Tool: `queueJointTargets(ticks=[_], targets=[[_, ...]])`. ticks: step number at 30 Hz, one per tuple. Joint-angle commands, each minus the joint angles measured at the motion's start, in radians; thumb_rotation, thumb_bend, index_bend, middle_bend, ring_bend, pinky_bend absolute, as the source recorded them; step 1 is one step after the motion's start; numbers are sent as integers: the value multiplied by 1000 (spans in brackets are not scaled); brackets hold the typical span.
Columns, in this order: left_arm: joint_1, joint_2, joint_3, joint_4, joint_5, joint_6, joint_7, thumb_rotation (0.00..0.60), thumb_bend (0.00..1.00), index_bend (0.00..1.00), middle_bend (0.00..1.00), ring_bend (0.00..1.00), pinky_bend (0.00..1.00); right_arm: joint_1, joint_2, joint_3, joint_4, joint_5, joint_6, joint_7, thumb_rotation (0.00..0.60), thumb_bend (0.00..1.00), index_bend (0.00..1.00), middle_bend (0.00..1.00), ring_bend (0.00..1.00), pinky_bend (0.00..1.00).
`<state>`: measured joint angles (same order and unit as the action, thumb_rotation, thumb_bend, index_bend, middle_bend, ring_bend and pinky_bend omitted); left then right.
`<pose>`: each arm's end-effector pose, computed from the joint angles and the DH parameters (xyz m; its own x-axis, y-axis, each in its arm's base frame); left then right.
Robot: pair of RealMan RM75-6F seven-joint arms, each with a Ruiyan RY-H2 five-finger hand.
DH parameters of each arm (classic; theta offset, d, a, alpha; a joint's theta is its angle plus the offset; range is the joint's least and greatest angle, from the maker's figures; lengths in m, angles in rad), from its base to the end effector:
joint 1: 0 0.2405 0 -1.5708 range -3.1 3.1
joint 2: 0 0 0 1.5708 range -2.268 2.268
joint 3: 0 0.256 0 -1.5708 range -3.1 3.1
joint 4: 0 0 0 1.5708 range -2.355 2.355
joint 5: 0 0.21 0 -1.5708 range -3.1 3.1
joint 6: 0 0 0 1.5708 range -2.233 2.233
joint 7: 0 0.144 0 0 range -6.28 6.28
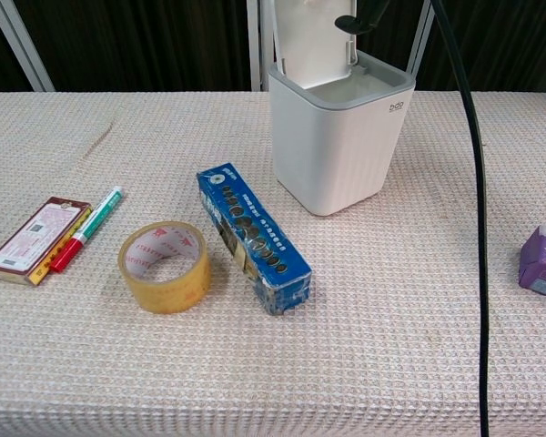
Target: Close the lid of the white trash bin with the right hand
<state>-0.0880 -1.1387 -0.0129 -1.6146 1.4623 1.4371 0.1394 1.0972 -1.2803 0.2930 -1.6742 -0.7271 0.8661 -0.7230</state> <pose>-0.3188 0.1735 0.1431 0.4968 0.0902 0.8632 0.8660 0.0140 -0.4999 -0.0280 -0.4041 0.0639 0.6587 -0.0652 0.7496 -0.6785 -0.4821 0.5543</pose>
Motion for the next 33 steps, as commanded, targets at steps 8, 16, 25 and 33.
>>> queueJointTargets(ticks=[8,16,25,33], targets=[[-3,2,2,-4,-2,-10,-1,349,96,74,61,71,209,22,28,-34,-14,10,-7,26,600,393,0,170,0,0],[-3,10,4,-15,-8,-18,10,348,97,75,61,71,209,10,67,-56,-55,-19,2,65,600,397,0,259,0,0],[-12,14,11,-36,-16,-45,30,348,97,75,61,71,209,-39,186,-102,-177,-56,-23,128,600,444,0,274,0,0],[-17,12,13,-43,-15,-52,42,347,97,75,61,71,209,-94,240,-166,-242,-171,-16,155,600,455,0,251,0,0]])
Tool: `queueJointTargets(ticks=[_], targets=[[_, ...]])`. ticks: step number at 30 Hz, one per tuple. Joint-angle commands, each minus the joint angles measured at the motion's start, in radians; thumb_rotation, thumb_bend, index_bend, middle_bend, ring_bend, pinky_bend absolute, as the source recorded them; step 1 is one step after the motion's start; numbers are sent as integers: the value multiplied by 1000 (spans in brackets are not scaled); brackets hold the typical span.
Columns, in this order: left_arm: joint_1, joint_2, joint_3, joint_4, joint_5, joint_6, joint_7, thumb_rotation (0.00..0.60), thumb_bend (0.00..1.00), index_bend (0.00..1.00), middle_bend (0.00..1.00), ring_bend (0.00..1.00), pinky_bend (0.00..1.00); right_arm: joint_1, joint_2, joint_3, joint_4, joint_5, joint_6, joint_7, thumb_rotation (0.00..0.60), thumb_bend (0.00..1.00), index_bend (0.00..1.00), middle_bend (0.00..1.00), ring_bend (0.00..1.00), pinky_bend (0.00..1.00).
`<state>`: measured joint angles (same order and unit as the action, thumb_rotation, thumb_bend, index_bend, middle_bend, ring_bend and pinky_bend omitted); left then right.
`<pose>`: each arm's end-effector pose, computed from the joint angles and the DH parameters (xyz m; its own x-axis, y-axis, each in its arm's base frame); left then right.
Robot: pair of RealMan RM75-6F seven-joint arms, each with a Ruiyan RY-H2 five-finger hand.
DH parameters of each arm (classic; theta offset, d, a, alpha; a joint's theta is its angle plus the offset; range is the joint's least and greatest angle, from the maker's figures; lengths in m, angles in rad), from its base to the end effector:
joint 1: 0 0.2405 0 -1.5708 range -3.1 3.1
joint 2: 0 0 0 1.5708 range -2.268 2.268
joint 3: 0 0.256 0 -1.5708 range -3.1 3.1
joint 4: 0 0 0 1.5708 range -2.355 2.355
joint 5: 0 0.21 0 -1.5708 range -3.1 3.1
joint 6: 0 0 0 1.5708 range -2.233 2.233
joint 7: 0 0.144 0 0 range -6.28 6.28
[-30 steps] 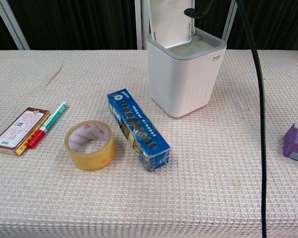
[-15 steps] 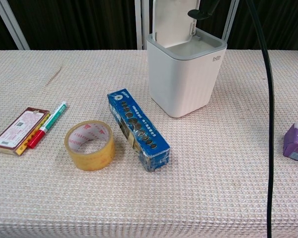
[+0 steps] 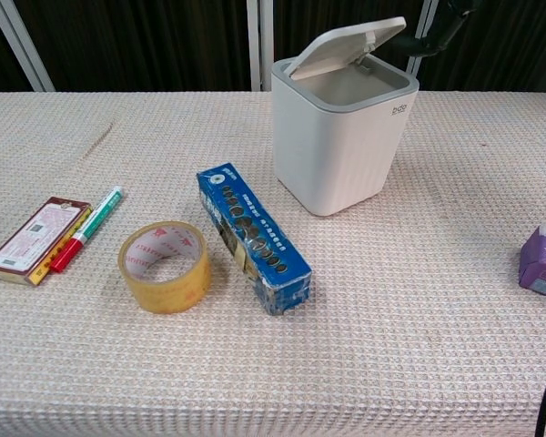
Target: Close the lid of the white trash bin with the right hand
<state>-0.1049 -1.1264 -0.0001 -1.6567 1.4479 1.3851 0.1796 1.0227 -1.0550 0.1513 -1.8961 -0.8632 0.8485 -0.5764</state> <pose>-0.3139 0.1743 0.1351 0.5030 0.1503 0.8512 0.8611 -0.0023 -0.5084 -0.0686 -0.3583 0.0942 0.6933 -0.1582 0.7031 -0.6591 -0.5337 0.5299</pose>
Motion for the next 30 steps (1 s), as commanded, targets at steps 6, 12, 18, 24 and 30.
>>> queueJointTargets(ticks=[6,12,18,24,30], targets=[[2,-6,0,5,12,15,0,346,97,75,53,71,209,-36,9,-65,-32,-86,4,-10,600,455,0,245,0,0],[3,-8,0,8,20,23,-3,344,96,75,53,71,209,-50,-10,-86,-16,-106,11,-14,600,453,0,242,0,0],[4,-9,0,12,17,22,-6,345,97,75,53,71,209,-57,-35,-97,14,-110,9,-8,600,454,0,239,0,0],[6,-8,-1,15,15,25,-11,346,97,75,53,71,209,-59,-57,-101,40,-110,1,-2,600,454,0,237,0,0],[6,-4,-2,15,16,28,-15,345,97,75,54,71,209,-69,-52,-94,32,-132,32,-1,600,454,0,209,0,0]])
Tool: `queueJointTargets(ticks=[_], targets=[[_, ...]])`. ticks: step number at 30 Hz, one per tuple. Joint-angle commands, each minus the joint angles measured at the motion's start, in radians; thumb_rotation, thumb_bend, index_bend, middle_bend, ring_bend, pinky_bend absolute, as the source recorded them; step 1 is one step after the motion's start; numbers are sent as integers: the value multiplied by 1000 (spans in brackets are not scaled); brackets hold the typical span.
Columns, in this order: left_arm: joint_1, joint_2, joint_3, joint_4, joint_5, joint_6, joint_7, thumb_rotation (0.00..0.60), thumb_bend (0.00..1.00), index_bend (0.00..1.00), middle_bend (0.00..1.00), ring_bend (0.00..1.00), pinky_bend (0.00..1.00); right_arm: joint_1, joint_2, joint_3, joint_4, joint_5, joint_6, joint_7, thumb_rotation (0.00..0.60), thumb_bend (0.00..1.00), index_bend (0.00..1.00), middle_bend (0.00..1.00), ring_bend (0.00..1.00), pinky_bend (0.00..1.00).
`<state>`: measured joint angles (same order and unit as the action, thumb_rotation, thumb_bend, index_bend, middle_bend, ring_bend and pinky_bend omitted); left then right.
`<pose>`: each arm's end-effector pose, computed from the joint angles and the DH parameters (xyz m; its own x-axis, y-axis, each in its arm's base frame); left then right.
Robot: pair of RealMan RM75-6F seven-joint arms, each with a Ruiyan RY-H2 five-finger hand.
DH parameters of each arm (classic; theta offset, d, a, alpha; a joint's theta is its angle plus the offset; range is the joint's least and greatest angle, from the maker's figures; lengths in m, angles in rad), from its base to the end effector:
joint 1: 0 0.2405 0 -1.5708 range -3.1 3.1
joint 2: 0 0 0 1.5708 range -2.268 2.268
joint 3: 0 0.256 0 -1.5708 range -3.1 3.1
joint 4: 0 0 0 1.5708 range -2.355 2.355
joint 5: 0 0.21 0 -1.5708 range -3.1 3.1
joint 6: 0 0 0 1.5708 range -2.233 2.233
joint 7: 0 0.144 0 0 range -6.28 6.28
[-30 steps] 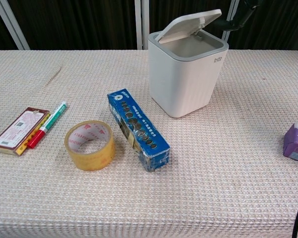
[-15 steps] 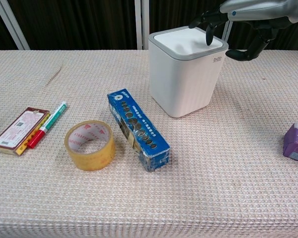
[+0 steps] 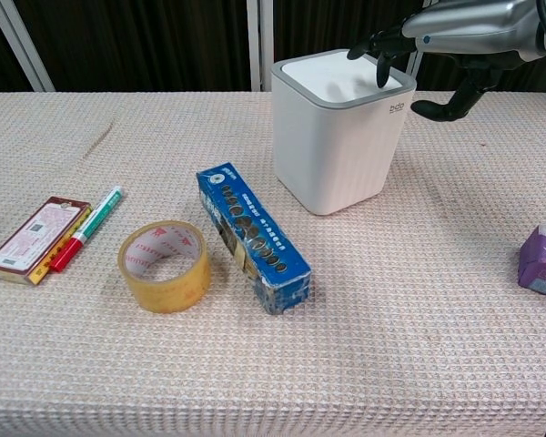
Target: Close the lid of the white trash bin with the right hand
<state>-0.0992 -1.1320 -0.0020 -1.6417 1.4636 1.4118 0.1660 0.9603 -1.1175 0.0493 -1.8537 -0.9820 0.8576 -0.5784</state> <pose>-0.3139 0.1738 0.1378 0.5026 0.1218 0.8559 0.8627 -0.0058 -0.5058 -0.1079 -0.3385 0.0674 0.7508 -0.1938 0.6315 -0.6107 -0.5682 0.5516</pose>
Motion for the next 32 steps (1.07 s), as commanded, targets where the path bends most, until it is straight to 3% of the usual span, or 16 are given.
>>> queueJointTargets(ticks=[1,5,10,14,18,24,32], targets=[[1,2,0,0,1,3,-2,346,97,75,54,71,209,-13,19,14,-18,-25,42,4,600,454,0,199,0,0],[6,8,-2,0,2,12,-10,348,97,75,53,71,209,-84,94,27,-80,-108,148,63,600,453,0,92,0,0],[8,6,-3,11,-1,14,-27,344,97,75,53,70,209,-247,184,-45,-110,-266,314,137,600,422,0,0,0,0],[7,-3,-3,24,2,13,-37,344,97,75,53,71,209,-448,162,-131,-3,-374,523,203,600,347,0,0,0,0],[7,-10,-5,31,10,21,-41,347,97,75,53,70,209,-627,68,-159,165,-373,687,349,600,301,0,0,0,0],[5,-12,-13,34,23,37,-35,346,97,75,53,71,209,-762,-6,-170,361,-360,729,534,600,305,0,0,0,0],[7,-20,-16,45,35,54,-38,343,96,75,53,71,209,-788,1,-139,382,-429,740,538,600,323,0,0,0,0]])
